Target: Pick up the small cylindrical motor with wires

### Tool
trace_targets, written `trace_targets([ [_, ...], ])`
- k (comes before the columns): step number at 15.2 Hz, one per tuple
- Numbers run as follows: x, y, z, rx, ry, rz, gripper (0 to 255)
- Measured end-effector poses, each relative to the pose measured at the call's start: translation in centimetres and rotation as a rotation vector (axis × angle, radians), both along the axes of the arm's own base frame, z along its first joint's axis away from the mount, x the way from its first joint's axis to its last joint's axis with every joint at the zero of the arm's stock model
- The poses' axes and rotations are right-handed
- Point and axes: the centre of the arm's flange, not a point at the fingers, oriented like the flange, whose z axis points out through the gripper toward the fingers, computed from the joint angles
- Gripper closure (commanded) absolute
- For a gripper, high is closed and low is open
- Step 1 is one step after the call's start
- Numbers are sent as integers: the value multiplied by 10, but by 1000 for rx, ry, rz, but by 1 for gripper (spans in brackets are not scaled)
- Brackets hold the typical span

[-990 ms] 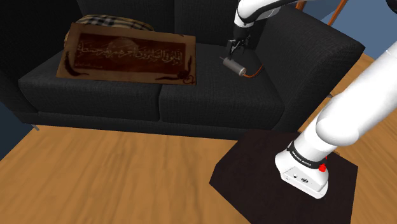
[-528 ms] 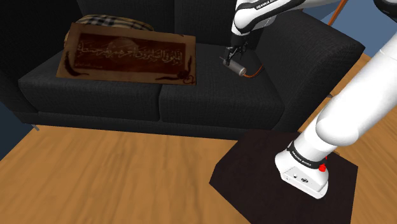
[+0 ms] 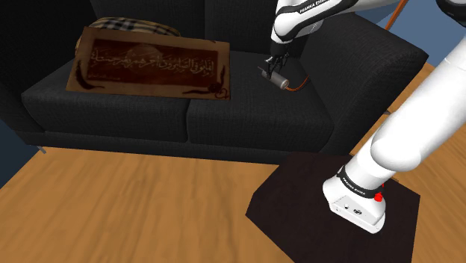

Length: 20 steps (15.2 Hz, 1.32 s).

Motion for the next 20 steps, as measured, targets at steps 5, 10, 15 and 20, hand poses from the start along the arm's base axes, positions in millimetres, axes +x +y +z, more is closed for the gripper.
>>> trace_targets([
  [5, 0, 0, 2, 0, 1, 0, 255],
  [10, -1, 0, 26, 0, 1, 0, 255],
  [15, 0, 0, 52, 0, 1, 0, 255],
  [20, 1, 0, 76, 0, 1, 0, 255],
])
